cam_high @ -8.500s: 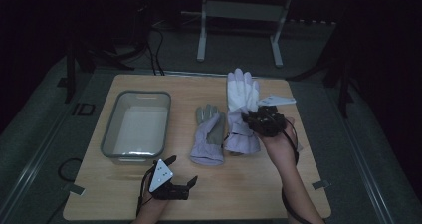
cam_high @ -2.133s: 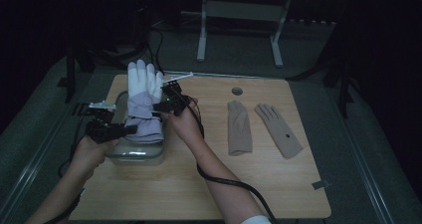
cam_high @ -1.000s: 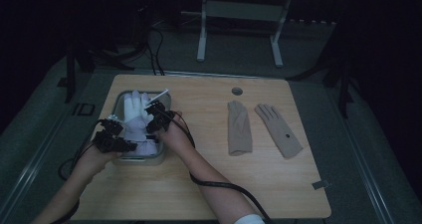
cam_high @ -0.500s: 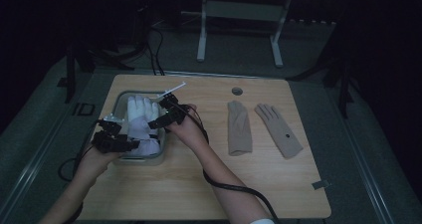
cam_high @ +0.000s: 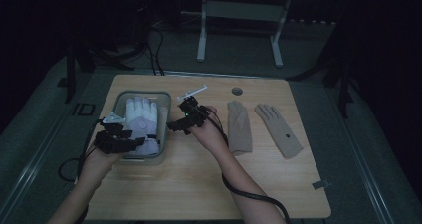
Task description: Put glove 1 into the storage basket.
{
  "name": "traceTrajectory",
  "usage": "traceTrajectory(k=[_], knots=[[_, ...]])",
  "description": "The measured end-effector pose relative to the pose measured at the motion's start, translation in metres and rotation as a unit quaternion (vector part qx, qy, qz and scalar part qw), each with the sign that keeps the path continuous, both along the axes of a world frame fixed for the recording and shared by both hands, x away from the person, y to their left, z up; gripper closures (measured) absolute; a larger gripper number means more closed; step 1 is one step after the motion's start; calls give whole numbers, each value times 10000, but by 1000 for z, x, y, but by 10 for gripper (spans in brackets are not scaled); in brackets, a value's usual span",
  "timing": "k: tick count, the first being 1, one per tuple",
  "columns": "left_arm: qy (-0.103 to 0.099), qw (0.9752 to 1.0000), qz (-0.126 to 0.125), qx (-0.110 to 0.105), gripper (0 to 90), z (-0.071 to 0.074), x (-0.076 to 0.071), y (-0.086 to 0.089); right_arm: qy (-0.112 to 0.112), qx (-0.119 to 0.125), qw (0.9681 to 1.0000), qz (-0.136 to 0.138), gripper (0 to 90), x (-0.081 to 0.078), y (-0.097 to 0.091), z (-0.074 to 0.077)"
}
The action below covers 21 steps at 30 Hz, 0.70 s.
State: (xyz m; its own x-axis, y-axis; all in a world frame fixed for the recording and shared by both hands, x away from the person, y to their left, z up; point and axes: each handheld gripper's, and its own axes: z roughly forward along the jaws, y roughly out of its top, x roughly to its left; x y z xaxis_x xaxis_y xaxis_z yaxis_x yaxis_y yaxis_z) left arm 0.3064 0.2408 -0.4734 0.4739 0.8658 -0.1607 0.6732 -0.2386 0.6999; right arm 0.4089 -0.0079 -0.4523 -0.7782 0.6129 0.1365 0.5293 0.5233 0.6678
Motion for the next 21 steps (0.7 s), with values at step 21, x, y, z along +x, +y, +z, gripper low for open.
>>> traceTrajectory(k=[21], knots=[[-328, 9912, -1269, -178, 437, -14, -13, -96, -130, -117, 9991, -385, 145, -6, -101, -15]])
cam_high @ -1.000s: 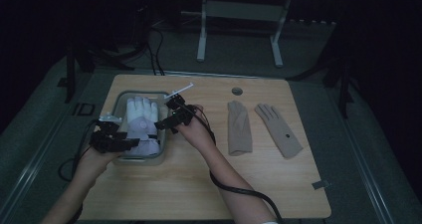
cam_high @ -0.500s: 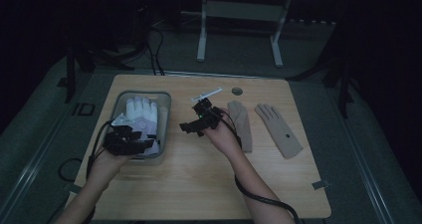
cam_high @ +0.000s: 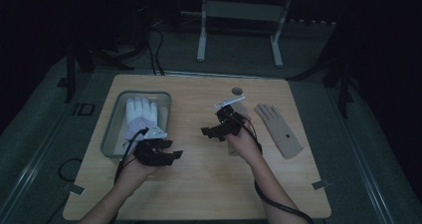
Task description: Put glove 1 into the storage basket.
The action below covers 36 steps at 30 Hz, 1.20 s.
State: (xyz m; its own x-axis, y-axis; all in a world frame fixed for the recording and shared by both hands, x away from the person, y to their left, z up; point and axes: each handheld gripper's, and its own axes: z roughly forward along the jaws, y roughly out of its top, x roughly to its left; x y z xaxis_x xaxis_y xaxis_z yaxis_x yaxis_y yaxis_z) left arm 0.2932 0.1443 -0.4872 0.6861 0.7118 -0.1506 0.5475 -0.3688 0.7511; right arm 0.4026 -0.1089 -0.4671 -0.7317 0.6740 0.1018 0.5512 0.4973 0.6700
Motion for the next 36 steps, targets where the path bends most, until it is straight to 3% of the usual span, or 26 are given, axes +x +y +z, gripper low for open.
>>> traceTrajectory(k=[2, 3, 5, 7, 8, 13, 14, 17, 19, 23, 24, 30, 31, 36], knots=[[21, 10000, -53, -12, 437, -3, 0, -4, 0, 0, 10000, 0, 145, 0, 0, 0], [63, 9998, -146, -98, 437, -9, 0, -11, -7, -7, 10000, -25, 139, 0, -4, -1], [69, 9997, -199, -111, 391, -15, 0, -18, 42, 62, 9998, -183, 140, 2, -21, -7], [110, 9994, -321, -103, 389, -22, -1, -25, 50, 52, 9997, -238, 140, 2, -25, -9], [145, 9991, -400, -50, 313, -27, -2, -30, 59, 18, 9994, -328, 138, 3, -36, -13], [221, 9983, -532, -50, 206, -44, -3, -43, 47, -102, 9983, -575, 125, 4, -51, -22], [225, 9980, -593, -54, 164, -47, -4, -44, 171, -62, 9978, -633, 118, 5, -59, -26], [99, 9976, -685, -73, 164, -54, -6, -48, 138, -128, 9971, -731, 118, 6, -65, -30], [75, 9972, -706, -244, 163, -59, -8, -49, 62, -176, 9970, -755, 118, 7, -70, -33], [-157, 9976, -592, -326, 140, -66, -13, -49, -117, -188, 9969, -754, 143, 12, -81, -37], [-179, 9975, -587, -337, 114, -67, -14, -48, -200, -127, 9969, -747, 211, 17, -87, -39], [-461, 9975, -512, -184, 55, -74, -22, -49, -337, -375, 9958, -771, 272, 35, -98, -46], [-465, 9976, -466, -191, 12, -74, -23, -49, -338, -420, 9954, -791, 277, 38, -99, -48], [-593, 9970, -265, -424, 12, -76, -25, -43, -283, -493, 9946, -869, 285, 53, -99, -59]])
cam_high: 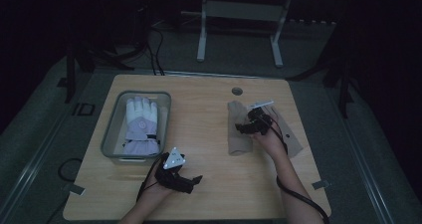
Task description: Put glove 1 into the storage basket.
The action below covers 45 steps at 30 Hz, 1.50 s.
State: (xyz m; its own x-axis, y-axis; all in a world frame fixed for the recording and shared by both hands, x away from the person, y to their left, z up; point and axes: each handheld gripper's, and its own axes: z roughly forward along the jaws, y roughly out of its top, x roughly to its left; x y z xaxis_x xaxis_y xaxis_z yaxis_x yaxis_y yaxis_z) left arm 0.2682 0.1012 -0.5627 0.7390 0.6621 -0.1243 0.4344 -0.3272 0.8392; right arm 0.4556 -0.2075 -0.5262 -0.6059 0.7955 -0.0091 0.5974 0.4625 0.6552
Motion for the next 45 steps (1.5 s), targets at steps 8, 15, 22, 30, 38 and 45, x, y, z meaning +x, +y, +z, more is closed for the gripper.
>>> traceTrajectory(k=[8, 15, 22, 30, 38, 45], knots=[[-325, 9993, -157, -8, 12, -4, -8, -2, -18, -216, 9998, 45, 303, 13, 11, -25], [-369, 9992, -47, -163, 12, -4, -8, 1, -107, -257, 9996, 20, 711, 4, 21, -23], [-340, 9992, -35, -228, 12, -8, -7, 0, 35, 317, 9995, -55, 753, -12, 36, -5], [-492, 9986, 85, -152, 12, -11, -11, -2, -95, 729, 9973, 73, 758, -40, 69, 17], [-578, 9979, 159, -255, 12, -13, -13, -1, -392, 718, 9965, -195, 757, -60, 72, 24], [-506, 9984, 81, -217, 12, -14, -12, -2, 55, 554, 9979, -345, 750, -56, 64, -9]])
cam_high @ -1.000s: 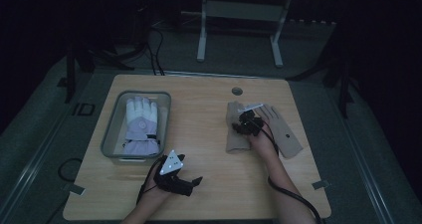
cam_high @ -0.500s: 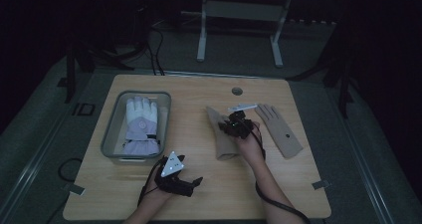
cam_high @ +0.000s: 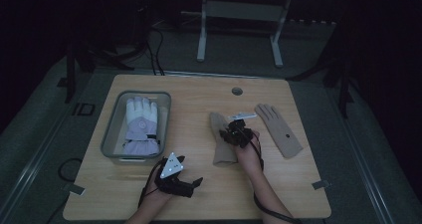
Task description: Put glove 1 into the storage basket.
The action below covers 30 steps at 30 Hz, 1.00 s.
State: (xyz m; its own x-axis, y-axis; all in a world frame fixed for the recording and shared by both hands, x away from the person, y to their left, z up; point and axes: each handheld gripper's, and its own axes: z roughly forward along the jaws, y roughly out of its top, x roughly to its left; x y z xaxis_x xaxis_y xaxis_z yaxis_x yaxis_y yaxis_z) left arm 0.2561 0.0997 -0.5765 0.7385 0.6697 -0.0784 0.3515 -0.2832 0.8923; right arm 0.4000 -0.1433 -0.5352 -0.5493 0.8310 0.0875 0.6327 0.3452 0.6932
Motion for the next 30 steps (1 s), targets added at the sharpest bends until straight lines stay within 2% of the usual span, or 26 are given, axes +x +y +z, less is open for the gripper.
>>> traceTrajectory(k=[3, 6, 8, 12, 17, 19, 23, 24, 26, 29, 30], knots=[[-22, 10000, -7, 22, 12, 0, -1, 1, 99, -50, 9999, -29, 728, -1, -1, -11], [-46, 10000, 11, 23, 12, 0, -2, 0, 7, -151, 9998, 118, 671, -4, 1, -19], [-20, 10000, -8, 23, 12, 0, -2, 0, -152, -211, 9992, 288, 629, -7, 3, -22], [-50, 10000, -16, 67, 12, 0, -3, -1, -262, -155, 9986, 439, 494, -10, 5, -25], [-65, 10000, 0, 47, 12, 0, -3, -1, -404, -273, 9978, 455, 457, -10, 11, -27], [-49, 10000, -3, 30, 12, 0, -3, 0, -506, -363, 9973, 386, 443, -9, 16, -29], [-47, 10000, -11, 22, 12, 0, -3, 0, -560, -415, 9976, 7, 424, -7, 23, -30], [-47, 10000, -11, 22, 12, 0, -3, 0, -560, -415, 9976, 7, 424, -7, 23, -30], [-73, 10000, -10, 16, 12, 0, -3, 0, -619, -440, 9968, -232, 418, -4, 25, -31], [-53, 10000, -24, 3, 12, 0, -3, 0, -583, -388, 9973, -205, 417, -1, 23, -30], [-42, 10000, -23, -5, 12, 0, -3, 0, -564, -438, 9973, -179, 417, 0, 23, -30]])
